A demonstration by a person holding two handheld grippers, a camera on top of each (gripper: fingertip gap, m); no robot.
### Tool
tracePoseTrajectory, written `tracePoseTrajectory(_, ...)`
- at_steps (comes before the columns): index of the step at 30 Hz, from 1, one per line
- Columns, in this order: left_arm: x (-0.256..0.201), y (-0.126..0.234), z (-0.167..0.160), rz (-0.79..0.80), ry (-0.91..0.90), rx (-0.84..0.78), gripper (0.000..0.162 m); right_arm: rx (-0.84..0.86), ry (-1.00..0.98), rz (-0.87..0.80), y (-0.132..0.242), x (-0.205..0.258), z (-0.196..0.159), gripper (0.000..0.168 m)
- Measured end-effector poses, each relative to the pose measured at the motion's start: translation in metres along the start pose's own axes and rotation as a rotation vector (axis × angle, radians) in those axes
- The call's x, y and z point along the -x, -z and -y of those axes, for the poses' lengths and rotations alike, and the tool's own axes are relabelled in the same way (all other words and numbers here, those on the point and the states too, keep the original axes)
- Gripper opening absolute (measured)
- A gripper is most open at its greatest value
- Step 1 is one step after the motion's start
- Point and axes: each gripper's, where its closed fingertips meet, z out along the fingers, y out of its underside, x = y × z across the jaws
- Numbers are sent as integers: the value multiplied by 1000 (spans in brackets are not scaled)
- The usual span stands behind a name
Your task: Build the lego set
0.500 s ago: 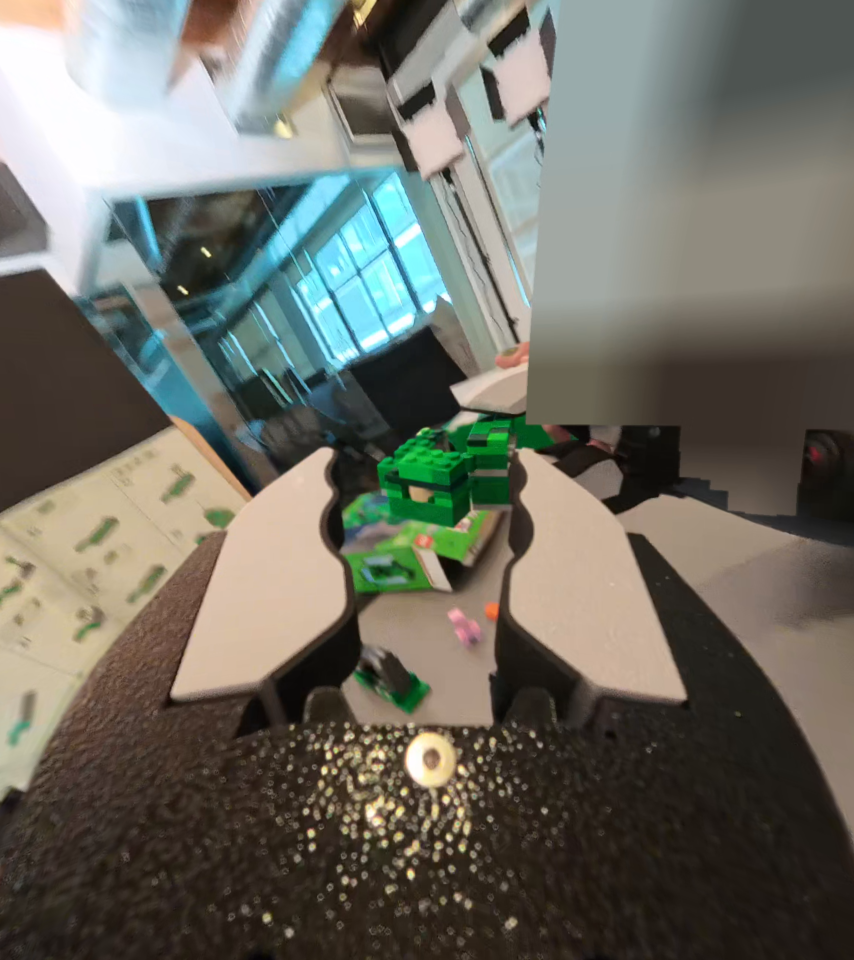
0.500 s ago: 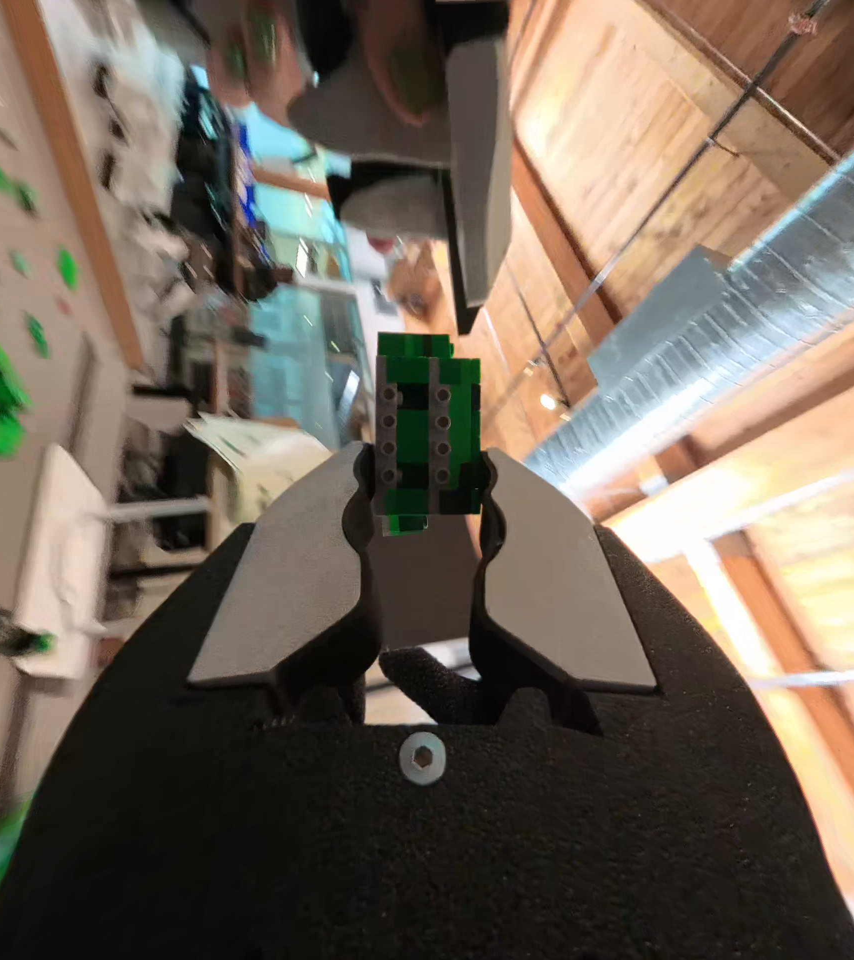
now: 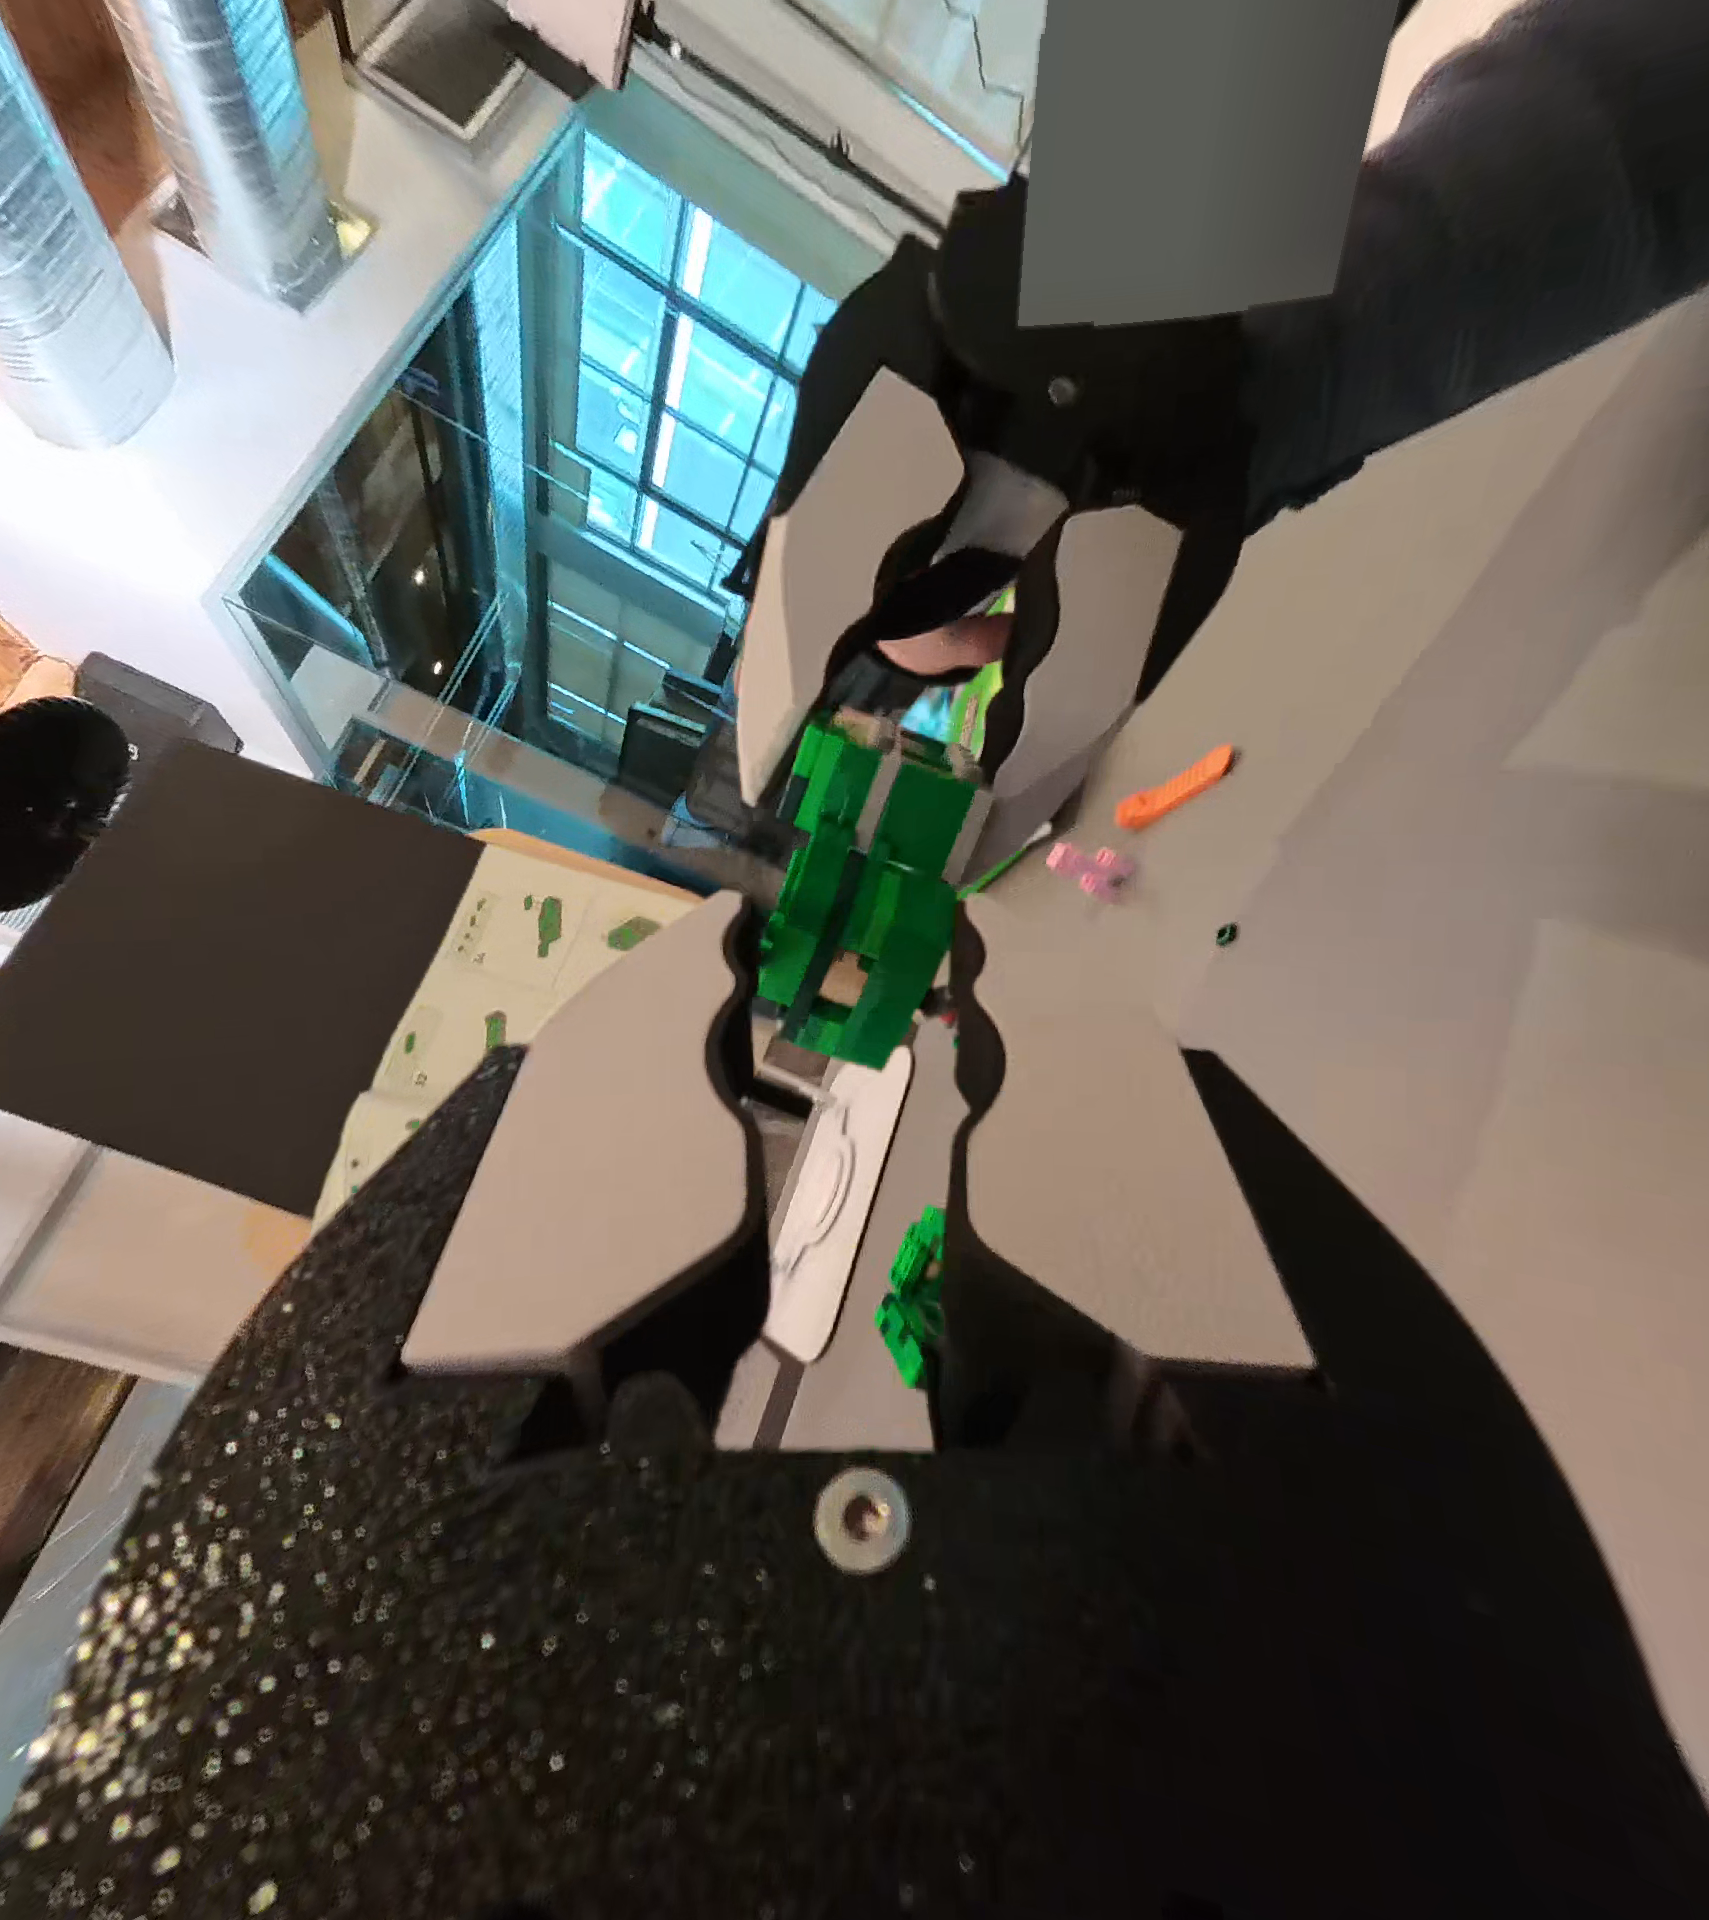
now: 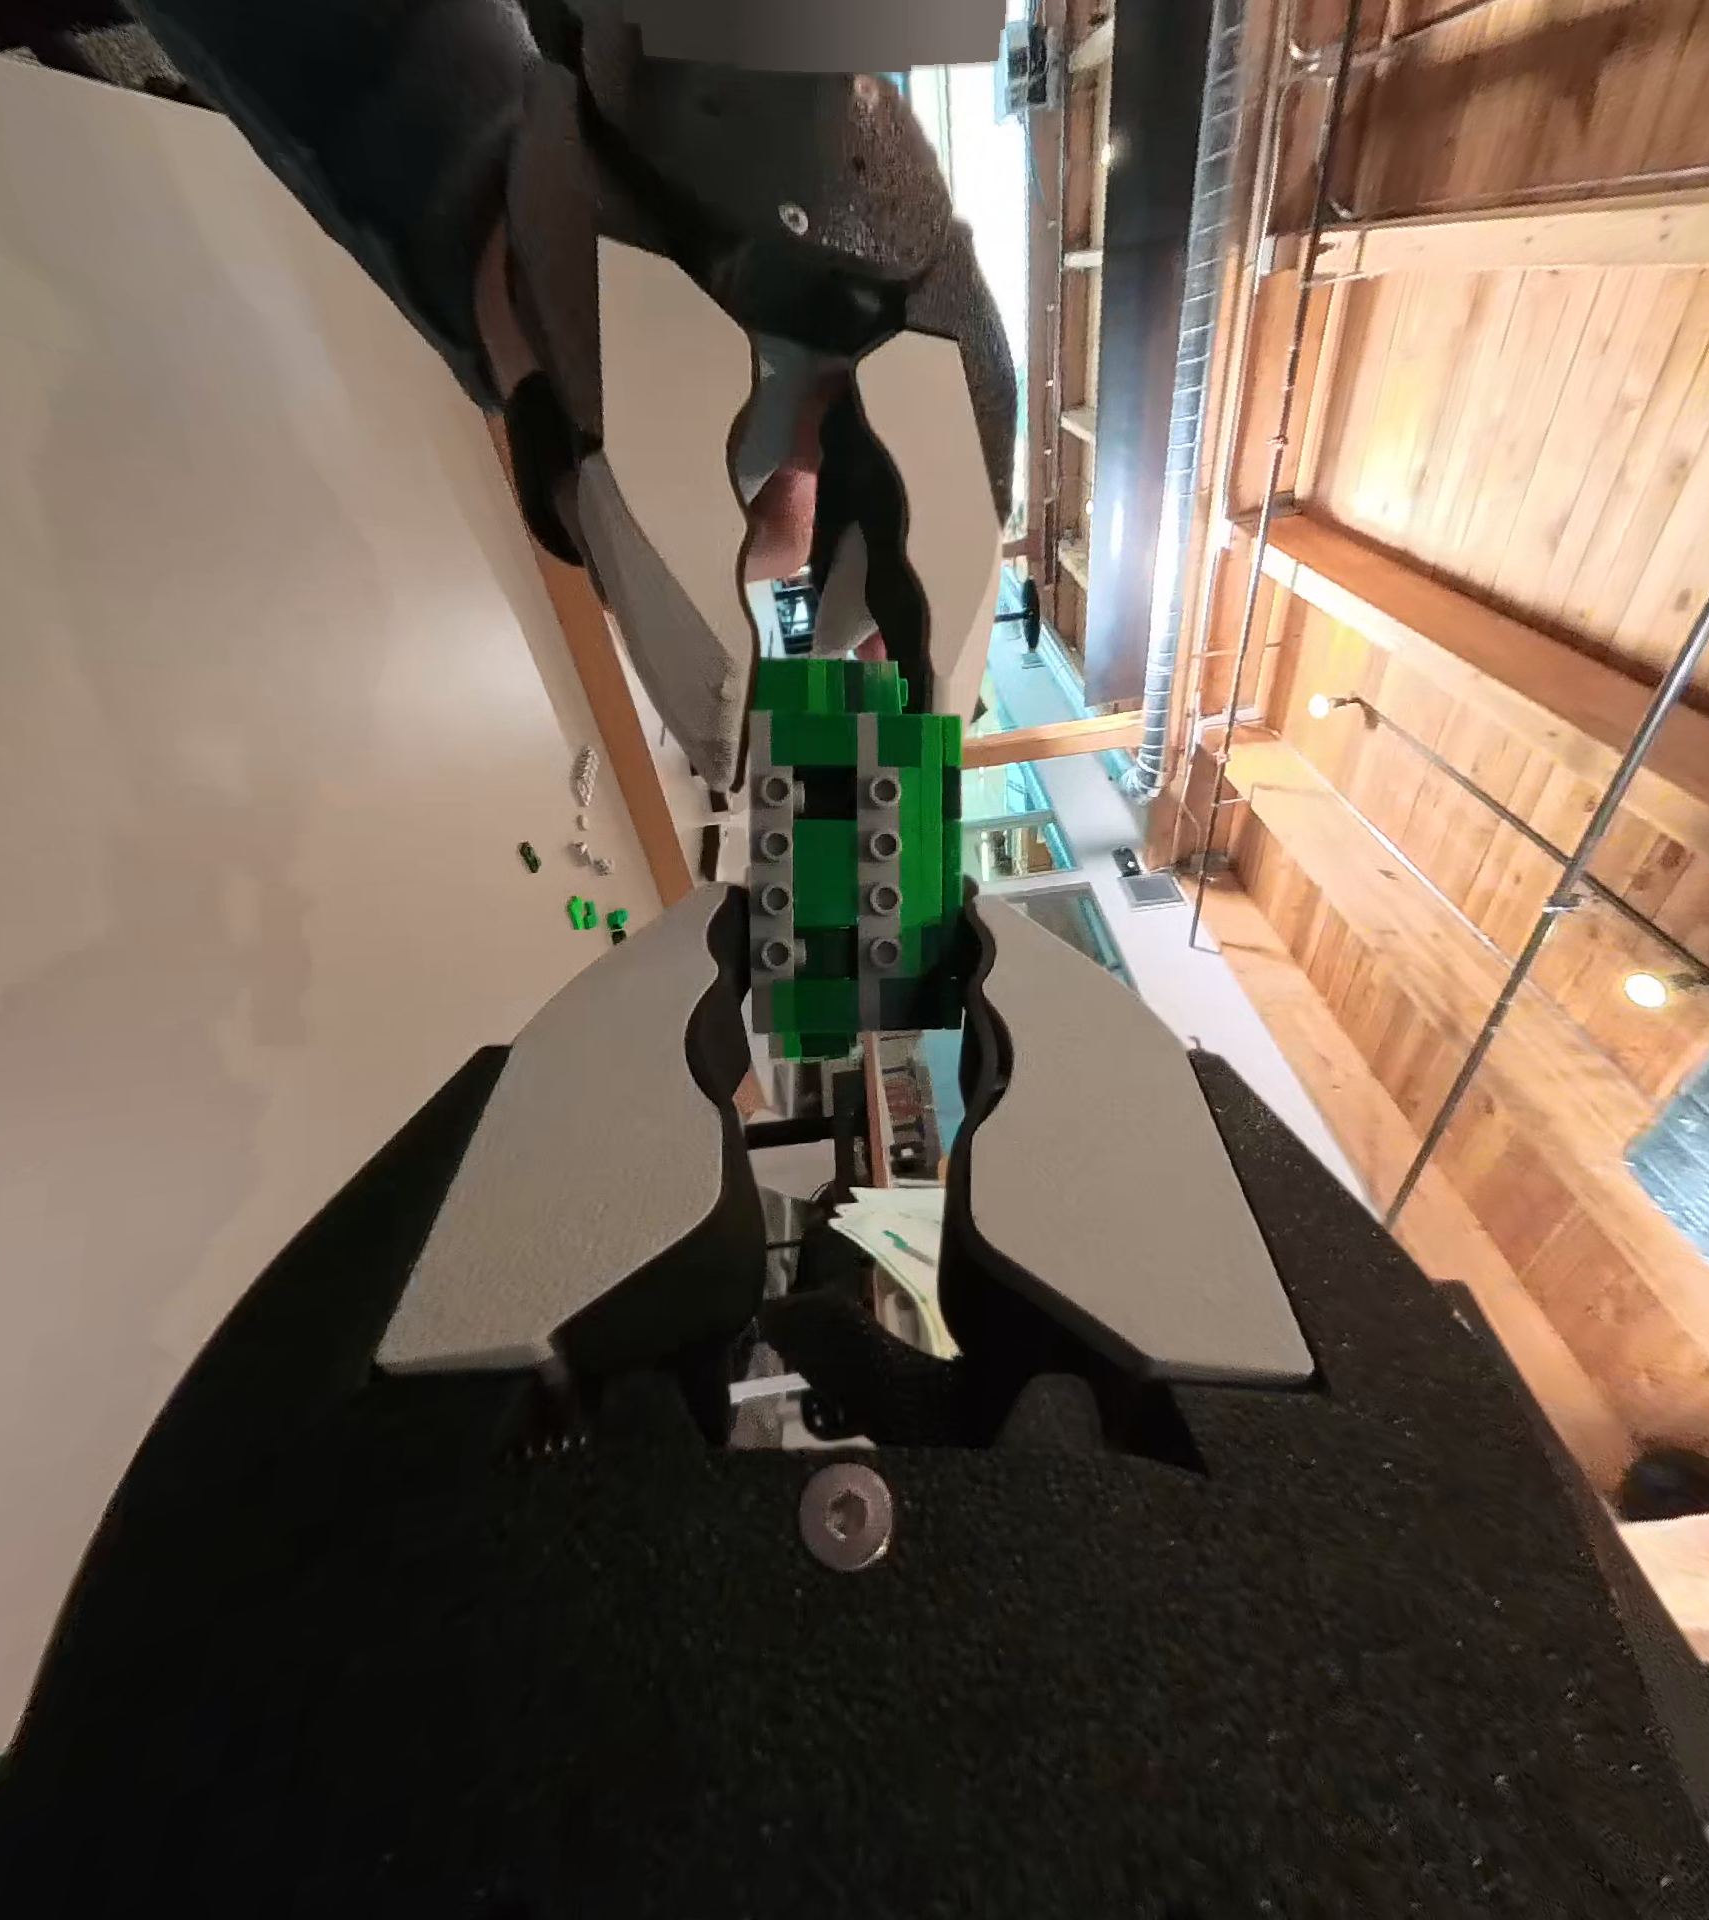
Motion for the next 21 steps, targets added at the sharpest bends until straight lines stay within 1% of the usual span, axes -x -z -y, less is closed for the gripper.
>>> tracePoseTrajectory(3,-4,-1,-16,12,-44,89,32,76,-7,34,-7,10,-13,37)
tracePoseTrajectory(6,-10,-4,-40,23,-117,243,31,214,20,58,-17,24,-33,37)
tracePoseTrajectory(10,-21,-6,-68,27,-171,422,30,374,53,91,-26,43,-56,37)
tracePoseTrajectory(13,-27,-6,-85,31,-203,515,30,440,81,110,-30,53,-64,37)
tracePoseTrajectory(15,-32,-6,-89,27,-237,511,30,416,56,155,-29,60,-62,37)
tracePoseTrajectory(17,-37,-6,-88,13,-267,448,30,339,-47,245,-25,69,-55,37)
tracePoseTrajectory(19,-41,-5,-85,6,-357,389,30,238,-234,349,-19,76,-43,38)
tracePoseTrajectory(21,-45,-4,-86,-9,-441,373,30,139,-453,426,-12,74,-31,38)
